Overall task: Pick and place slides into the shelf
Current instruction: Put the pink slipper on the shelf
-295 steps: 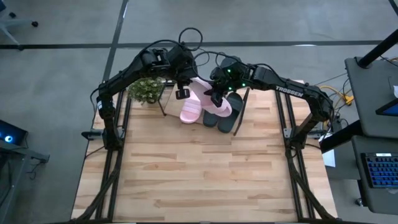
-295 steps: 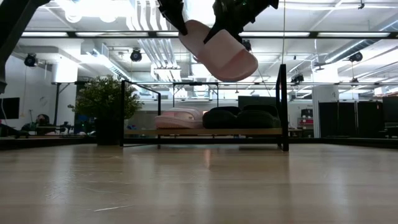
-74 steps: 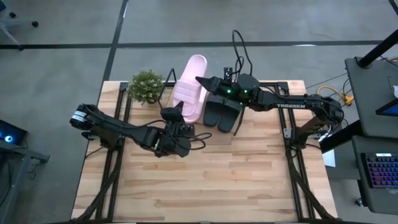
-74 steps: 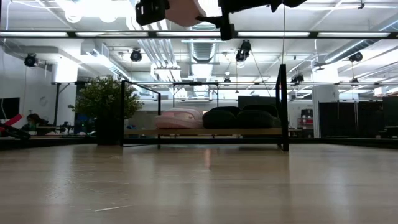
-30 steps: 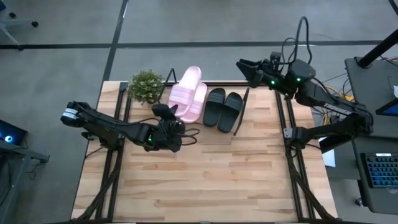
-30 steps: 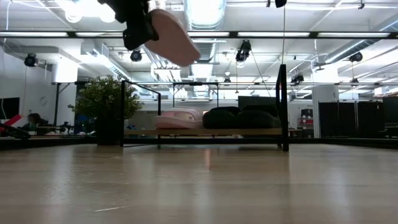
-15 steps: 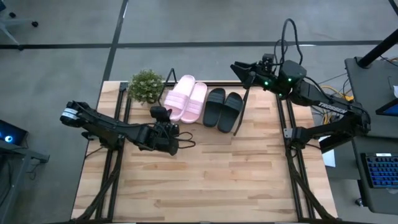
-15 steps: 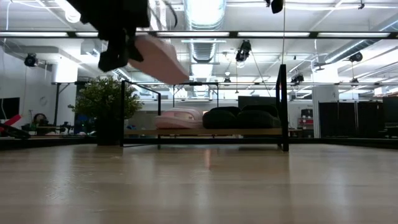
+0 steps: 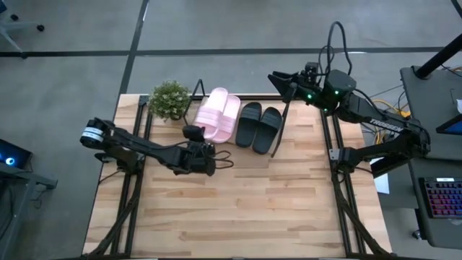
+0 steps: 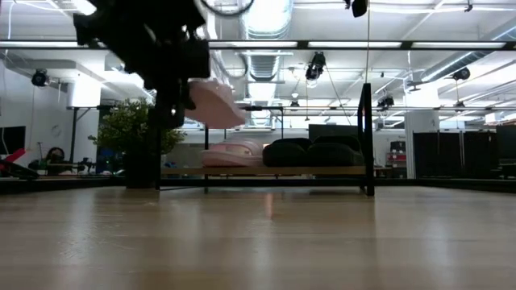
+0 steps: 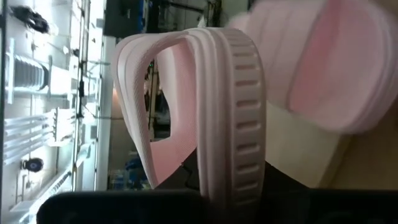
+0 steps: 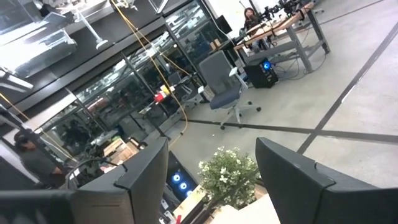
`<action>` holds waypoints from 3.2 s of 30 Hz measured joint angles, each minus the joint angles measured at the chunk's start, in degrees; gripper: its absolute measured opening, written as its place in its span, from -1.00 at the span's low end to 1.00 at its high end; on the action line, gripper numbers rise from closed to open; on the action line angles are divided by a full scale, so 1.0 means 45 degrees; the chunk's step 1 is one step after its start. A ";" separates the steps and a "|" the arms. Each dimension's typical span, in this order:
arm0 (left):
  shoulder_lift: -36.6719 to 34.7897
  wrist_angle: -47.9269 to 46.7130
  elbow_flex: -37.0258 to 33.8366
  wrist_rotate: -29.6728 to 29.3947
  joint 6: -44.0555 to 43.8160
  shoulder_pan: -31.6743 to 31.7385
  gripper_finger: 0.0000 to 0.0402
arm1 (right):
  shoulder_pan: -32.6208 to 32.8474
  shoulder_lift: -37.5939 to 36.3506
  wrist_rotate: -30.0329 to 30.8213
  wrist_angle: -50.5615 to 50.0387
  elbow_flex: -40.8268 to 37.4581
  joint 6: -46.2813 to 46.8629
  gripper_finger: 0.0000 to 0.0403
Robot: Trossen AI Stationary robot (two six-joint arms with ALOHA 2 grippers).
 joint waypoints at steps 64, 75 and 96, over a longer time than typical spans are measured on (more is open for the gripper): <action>0.1861 0.3436 -0.1984 0.0811 0.4054 0.1718 -0.91 | -0.0005 -0.0015 -0.0015 -0.0021 -0.0176 -0.0174 0.16; 0.1579 0.3824 -0.2263 0.1119 0.4225 0.2501 -0.91 | -0.0005 -0.0015 -0.0015 0.0001 -0.0436 -0.0171 0.16; 0.2171 0.6051 -0.2410 0.3011 0.4750 0.2877 -0.76 | -0.0005 -0.0010 -0.0015 0.0238 -0.0534 -0.0065 0.16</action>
